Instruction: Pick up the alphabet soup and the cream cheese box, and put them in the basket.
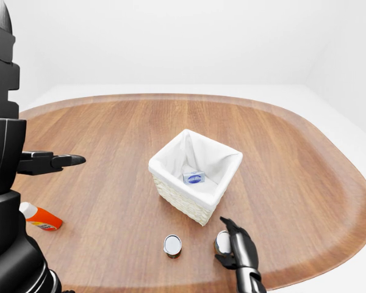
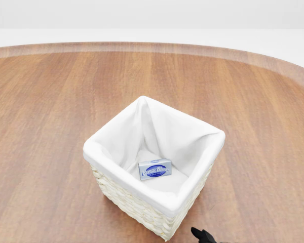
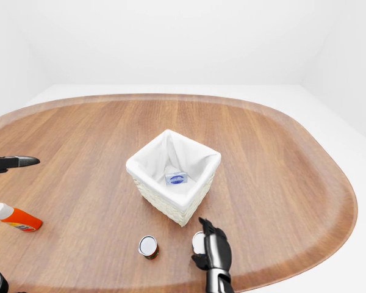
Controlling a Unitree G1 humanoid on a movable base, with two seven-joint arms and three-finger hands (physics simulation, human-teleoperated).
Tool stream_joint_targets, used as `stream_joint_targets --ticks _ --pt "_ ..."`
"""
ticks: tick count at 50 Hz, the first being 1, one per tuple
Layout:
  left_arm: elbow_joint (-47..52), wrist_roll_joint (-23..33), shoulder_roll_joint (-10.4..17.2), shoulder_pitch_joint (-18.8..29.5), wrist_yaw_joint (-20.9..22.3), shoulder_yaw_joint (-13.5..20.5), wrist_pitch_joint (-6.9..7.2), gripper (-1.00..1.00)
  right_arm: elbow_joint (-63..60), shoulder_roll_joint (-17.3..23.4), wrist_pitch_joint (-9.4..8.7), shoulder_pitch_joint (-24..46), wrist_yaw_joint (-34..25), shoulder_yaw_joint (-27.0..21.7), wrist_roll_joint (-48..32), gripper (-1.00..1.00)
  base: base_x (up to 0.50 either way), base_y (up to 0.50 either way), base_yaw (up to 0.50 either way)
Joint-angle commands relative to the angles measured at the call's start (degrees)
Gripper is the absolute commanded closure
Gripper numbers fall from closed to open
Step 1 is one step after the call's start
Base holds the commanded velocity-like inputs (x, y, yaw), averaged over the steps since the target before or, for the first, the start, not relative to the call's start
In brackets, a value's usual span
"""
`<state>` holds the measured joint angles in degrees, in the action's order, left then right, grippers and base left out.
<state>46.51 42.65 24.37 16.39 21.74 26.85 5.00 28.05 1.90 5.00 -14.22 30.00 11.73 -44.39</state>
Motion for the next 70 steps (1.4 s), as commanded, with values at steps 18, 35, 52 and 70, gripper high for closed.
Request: stream_joint_targets --ticks 18,35,52,70 --pt "-0.6 -0.1 -0.3 -0.2 -0.3 -0.2 0.00 -1.00 -9.1 0.5 0.00 -0.6 0.0 -5.2 6.2 1.00 0.00 0.00 0.00" --pt "-0.5 0.9 -0.1 0.0 0.7 -0.5 0.00 -1.00 -9.7 0.1 0.00 2.8 0.0 -14.3 14.9 1.00 0.00 0.00 0.00" --pt "-1.3 0.9 -0.7 -0.4 0.0 -0.6 0.00 -1.00 -19.4 0.6 0.00 6.9 0.0 -20.7 21.5 1.00 0.00 0.00 0.00" --pt "-0.7 0.4 -0.2 0.1 0.3 -0.2 0.00 -1.00 -27.6 1.1 0.00 13.3 0.0 -20.8 22.5 1.00 0.00 0.00 0.00"
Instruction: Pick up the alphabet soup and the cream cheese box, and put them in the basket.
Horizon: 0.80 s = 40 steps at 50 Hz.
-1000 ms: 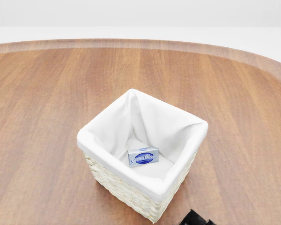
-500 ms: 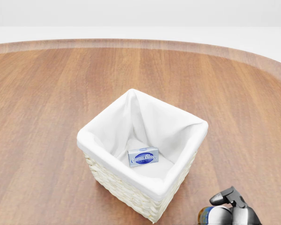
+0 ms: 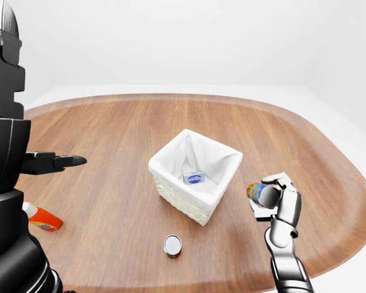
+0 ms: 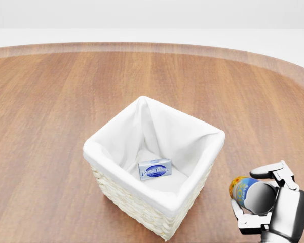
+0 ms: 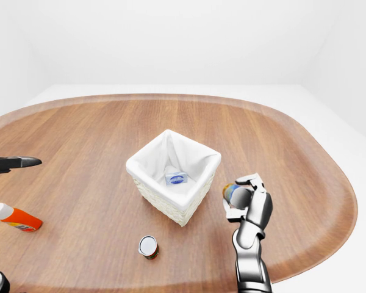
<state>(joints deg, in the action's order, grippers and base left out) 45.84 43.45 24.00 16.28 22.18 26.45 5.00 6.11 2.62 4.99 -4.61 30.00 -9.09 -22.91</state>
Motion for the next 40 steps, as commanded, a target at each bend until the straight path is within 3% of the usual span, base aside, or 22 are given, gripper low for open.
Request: stream_joint_targets --ticks 1,13,21,30,40 --pt "0.0 -0.4 0.4 0.3 0.1 0.2 0.00 -1.00 -5.7 0.5 0.01 4.1 0.0 0.1 0.4 1.00 0.00 0.00 0.00" --pt "0.2 -0.6 0.4 0.3 -0.1 0.2 0.00 -1.00 -10.4 0.1 0.01 9.9 0.0 2.9 -0.6 1.00 0.00 0.00 0.00" --pt "0.2 -0.8 0.5 0.3 -0.1 0.3 0.00 -1.00 -5.5 -0.3 -0.03 15.7 0.0 5.1 -0.4 1.00 0.00 0.00 0.00" --pt "0.0 -0.6 0.5 0.3 0.1 0.1 0.00 -1.00 -4.2 -1.1 -4.43 21.3 0.0 7.3 -1.9 1.00 0.00 0.00 0.00" --pt "0.0 -0.5 0.5 0.4 0.2 0.1 0.00 -1.00 2.7 -1.9 -5.53 27.1 0.0 9.6 -4.5 1.00 0.00 0.00 0.00"
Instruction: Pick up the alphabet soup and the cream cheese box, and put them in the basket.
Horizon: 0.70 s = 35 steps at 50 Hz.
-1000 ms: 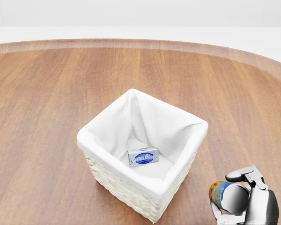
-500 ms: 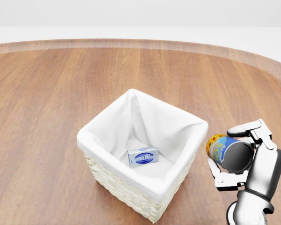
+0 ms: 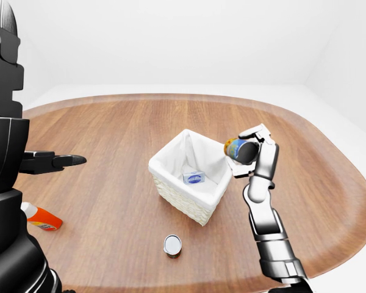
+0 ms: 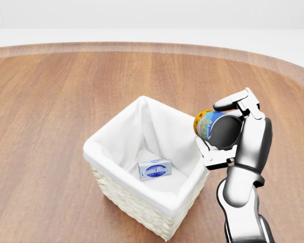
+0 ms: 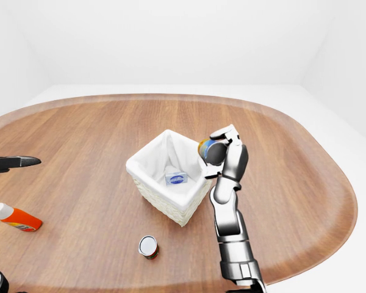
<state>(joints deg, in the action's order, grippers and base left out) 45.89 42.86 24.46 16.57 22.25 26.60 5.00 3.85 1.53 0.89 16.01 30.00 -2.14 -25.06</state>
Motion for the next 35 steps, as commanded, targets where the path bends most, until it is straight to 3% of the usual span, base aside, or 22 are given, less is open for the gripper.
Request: stream_joint_targets --ticks 1,5,18,25,35 --pt "0.2 0.3 0.2 0.3 0.5 -0.1 0.00 -1.00 5.7 -0.7 -1.20 7.0 0.0 2.9 -3.2 1.00 0.00 0.00 0.00" --pt "-0.4 -0.1 -0.2 0.0 -0.3 0.0 0.00 -1.00 9.4 -0.5 -0.54 9.5 0.0 2.6 -4.3 1.00 0.00 0.00 0.00" --pt "-0.1 -0.2 -0.1 0.0 -0.2 0.0 0.00 -1.00 14.9 -1.4 -4.19 14.9 0.0 4.1 -7.9 1.00 0.00 0.00 0.00" --pt "0.2 -0.4 0.0 0.1 -0.2 0.2 0.00 -1.00 19.9 -2.5 -4.31 18.3 0.0 5.3 -10.9 1.00 0.00 0.00 0.00" --pt "0.2 -0.4 0.1 0.1 -0.1 0.2 0.00 -1.00 23.0 -3.8 -5.89 22.4 -1.3 6.6 -13.8 1.00 0.00 0.00 0.00"
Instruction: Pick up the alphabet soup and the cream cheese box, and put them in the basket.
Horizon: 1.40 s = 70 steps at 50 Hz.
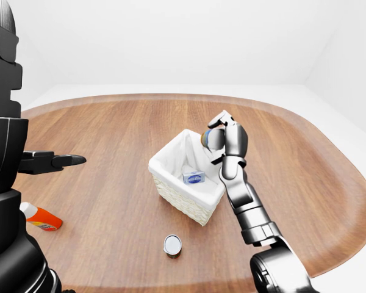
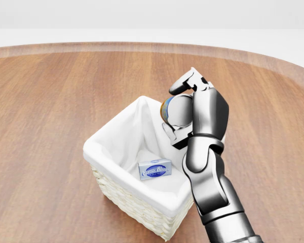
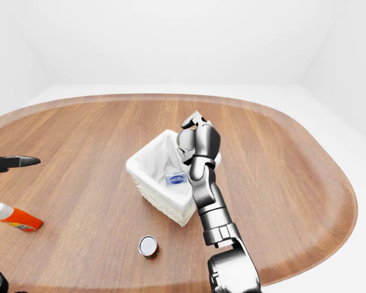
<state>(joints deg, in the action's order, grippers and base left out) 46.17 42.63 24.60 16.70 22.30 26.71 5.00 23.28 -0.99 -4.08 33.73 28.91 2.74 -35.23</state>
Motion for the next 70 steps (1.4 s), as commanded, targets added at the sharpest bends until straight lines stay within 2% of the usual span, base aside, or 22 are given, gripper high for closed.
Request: stream_joint_targets --ticks 1,7,21,24,39,51,70 --pt "0.0 -0.2 0.0 0.0 -0.1 0.1 0.00 -1.00 3.6 -1.3 -0.92 4.9 -0.7 1.7 -4.0 1.00 0.00 0.00 0.00" --pt "0.3 0.0 0.2 0.2 0.2 0.0 0.00 -1.00 5.7 -1.2 -0.92 7.2 -4.2 2.4 -7.3 1.00 0.00 0.00 0.00" --pt "0.2 -0.2 0.4 0.4 0.4 0.1 0.00 -1.00 15.8 -0.9 -0.92 13.3 -5.2 2.4 -14.9 1.00 0.00 0.00 0.00" --pt "-0.4 -0.7 -0.1 -0.1 -0.6 0.2 0.00 -1.00 17.8 -0.8 -0.92 14.5 -5.6 2.3 -15.0 1.00 0.00 0.00 0.00" --pt "0.1 -0.3 0.2 0.2 0.0 0.0 0.00 -1.00 29.9 -0.2 -0.92 18.2 -3.6 2.0 -14.2 1.00 0.00 0.00 0.00" --pt "-0.1 -1.0 0.0 -0.1 -0.8 0.3 0.00 -1.00 29.8 -1.2 -0.92 17.7 -5.0 2.8 -14.9 1.00 0.00 0.00 0.00" --pt "0.4 -0.9 0.5 0.2 -0.1 0.4 0.00 -1.00 32.2 -2.6 -0.92 17.6 -3.6 2.9 -14.2 1.00 0.00 0.00 0.00"
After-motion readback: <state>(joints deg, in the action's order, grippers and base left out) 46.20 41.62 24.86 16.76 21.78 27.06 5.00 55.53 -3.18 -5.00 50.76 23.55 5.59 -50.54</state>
